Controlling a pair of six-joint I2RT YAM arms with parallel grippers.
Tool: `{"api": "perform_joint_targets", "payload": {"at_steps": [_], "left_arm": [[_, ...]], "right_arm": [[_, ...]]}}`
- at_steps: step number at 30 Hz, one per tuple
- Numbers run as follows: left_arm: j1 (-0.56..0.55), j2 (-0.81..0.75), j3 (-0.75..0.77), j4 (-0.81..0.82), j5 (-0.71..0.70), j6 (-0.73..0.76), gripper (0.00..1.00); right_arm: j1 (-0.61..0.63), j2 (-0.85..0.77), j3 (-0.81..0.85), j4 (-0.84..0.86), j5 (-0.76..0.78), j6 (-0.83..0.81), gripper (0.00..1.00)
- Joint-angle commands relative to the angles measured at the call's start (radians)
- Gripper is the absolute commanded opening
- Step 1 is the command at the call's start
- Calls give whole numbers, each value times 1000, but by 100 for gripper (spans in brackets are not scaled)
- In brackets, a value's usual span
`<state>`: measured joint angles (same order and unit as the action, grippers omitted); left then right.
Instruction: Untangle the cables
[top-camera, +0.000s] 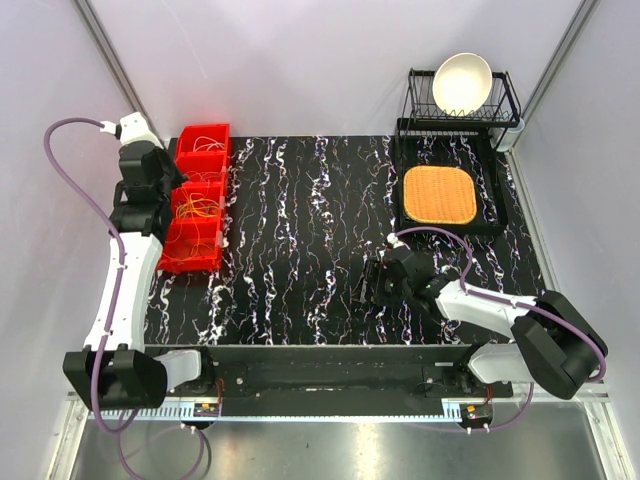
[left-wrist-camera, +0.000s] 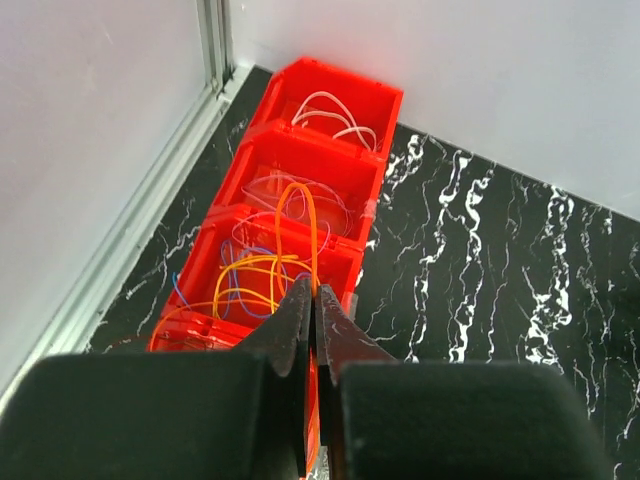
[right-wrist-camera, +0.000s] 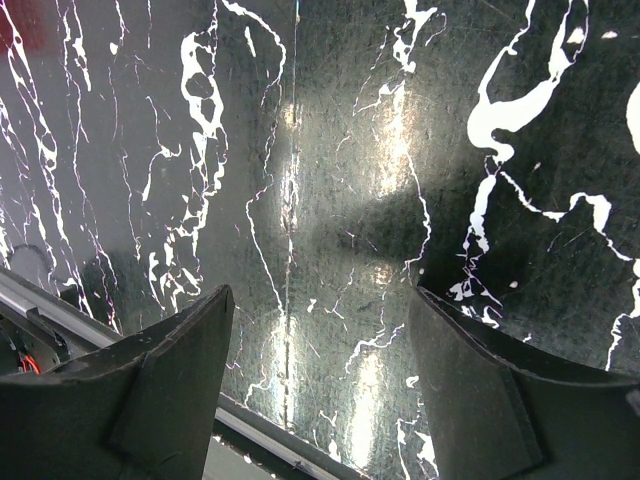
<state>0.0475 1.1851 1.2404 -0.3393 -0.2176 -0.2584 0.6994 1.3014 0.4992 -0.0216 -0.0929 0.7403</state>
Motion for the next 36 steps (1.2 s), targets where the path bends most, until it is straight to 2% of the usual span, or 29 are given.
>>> {"api": "perform_joint_targets", "payload": {"at_steps": [1, 8, 17, 25, 36], "left_arm": [[3, 18, -24, 80, -22, -44, 0], [2, 45, -71, 65, -88, -131, 0], [18, 114, -93, -13, -336, -271, 0], [121, 246, -10, -93, -253, -332, 0], [127, 303, -176, -116, -186, -441, 0]], "right_arm": [[2, 10, 18, -3, -4, -15, 76], [2, 4, 15, 3, -7, -16, 76], [2, 1, 10, 9, -11, -19, 76], [2, 6, 10, 12, -13, -22, 76], [2, 13, 15, 14, -19, -28, 76]]}}
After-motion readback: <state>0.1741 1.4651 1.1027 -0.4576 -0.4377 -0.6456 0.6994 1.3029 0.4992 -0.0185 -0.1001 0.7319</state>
